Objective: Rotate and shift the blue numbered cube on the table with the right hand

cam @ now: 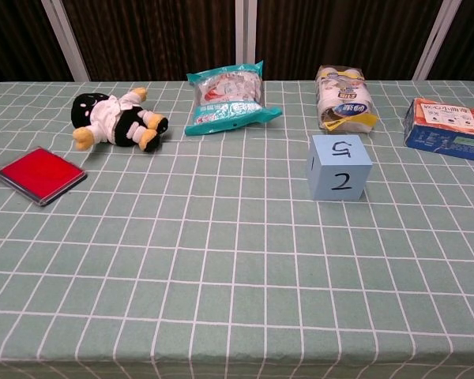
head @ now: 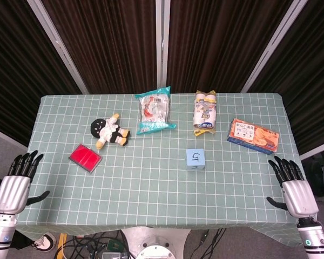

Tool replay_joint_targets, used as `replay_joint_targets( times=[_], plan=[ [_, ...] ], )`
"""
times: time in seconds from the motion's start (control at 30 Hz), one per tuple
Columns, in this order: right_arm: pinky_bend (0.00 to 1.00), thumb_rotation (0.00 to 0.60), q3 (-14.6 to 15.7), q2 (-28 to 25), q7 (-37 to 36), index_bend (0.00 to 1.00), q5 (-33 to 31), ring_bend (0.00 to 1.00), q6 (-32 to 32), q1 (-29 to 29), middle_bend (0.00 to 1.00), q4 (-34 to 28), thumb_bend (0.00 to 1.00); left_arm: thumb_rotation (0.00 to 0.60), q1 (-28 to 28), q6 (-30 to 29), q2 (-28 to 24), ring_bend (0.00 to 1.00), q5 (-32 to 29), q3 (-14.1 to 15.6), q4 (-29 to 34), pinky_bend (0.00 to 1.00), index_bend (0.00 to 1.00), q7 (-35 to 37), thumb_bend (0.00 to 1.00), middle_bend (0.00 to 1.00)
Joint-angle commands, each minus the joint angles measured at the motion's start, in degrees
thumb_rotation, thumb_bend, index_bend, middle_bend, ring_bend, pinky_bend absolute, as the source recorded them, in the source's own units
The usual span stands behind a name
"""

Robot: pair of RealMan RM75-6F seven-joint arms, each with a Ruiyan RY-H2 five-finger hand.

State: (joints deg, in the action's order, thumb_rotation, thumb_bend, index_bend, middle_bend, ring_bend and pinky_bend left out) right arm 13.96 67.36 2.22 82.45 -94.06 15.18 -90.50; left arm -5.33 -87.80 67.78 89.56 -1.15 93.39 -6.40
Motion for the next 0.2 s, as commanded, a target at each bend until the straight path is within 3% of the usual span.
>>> replay_joint_targets(
  times=[0.03,0.2],
  plan=[
    [0.00,0.600,-0.78,0.65,0.45,0.00,0.76,0.00,0.52,-0.99,0.00,0.32,0.00,0.600,0.23,-0.27,-0.12,0.00,-0.13,-0.11,-0.55,0.00,0.04,0.51,0.00,0.00],
    [0.00,0.600,-2.49,0.88,1.40,0.00,2.13,0.00,1.03,-2.32,0.00,0.19,0.00,0.600,0.38,-0.01,-0.11,0.00,-0.59,-0.11,-1.33,0.00,0.04,1.54,0.00,0.00]
  ],
)
